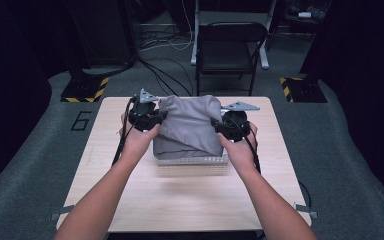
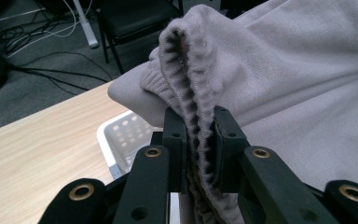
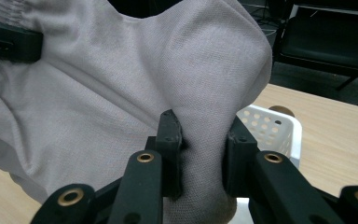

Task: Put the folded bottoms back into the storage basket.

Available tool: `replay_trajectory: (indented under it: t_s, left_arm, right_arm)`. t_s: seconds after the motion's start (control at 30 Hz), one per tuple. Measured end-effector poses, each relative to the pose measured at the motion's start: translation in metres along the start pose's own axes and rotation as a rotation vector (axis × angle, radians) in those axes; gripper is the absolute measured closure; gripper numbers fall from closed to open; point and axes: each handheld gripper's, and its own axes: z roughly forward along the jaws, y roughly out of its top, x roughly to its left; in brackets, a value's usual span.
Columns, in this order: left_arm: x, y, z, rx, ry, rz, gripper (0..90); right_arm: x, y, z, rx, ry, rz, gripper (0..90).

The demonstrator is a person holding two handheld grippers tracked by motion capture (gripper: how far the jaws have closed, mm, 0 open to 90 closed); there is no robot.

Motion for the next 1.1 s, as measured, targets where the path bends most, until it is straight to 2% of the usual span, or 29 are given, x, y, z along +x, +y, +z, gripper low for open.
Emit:
replay_trajectory:
  t_s: [0.13, 0.37, 0.47, 0.7, 0.9, 1.1]
  left_arm:
    - [0.003, 0.005, 0.004, -0.001, 0.001, 0.007, 78.3]
    - [0.01, 0.007, 0.016, 0.009, -0.004, -0.013, 78.2]
    - [0.011, 0.006, 0.02, 0.013, 0.0, -0.012, 78.2]
    - [0.012, 0.006, 0.034, 0.03, 0.016, -0.002, 78.2]
    - [0.013, 0.006, 0.044, 0.028, 0.024, -0.01, 78.2]
    - [0.015, 0.004, 0.05, 0.046, 0.031, -0.012, 78.2]
  right_arm:
    - [-0.002, 0.005, 0.004, 0.004, -0.015, -0.019, 71.6]
    - [-0.007, 0.011, 0.014, 0.027, -0.024, 0.003, 71.6]
    - [-0.01, 0.011, 0.019, 0.033, -0.024, 0.022, 71.5]
    - [-0.013, 0.01, 0.026, 0.039, -0.041, 0.022, 71.4]
    - [-0.017, 0.01, 0.034, 0.043, -0.054, 0.014, 71.4]
    - [-0.019, 0.008, 0.04, 0.052, -0.052, 0.008, 71.2]
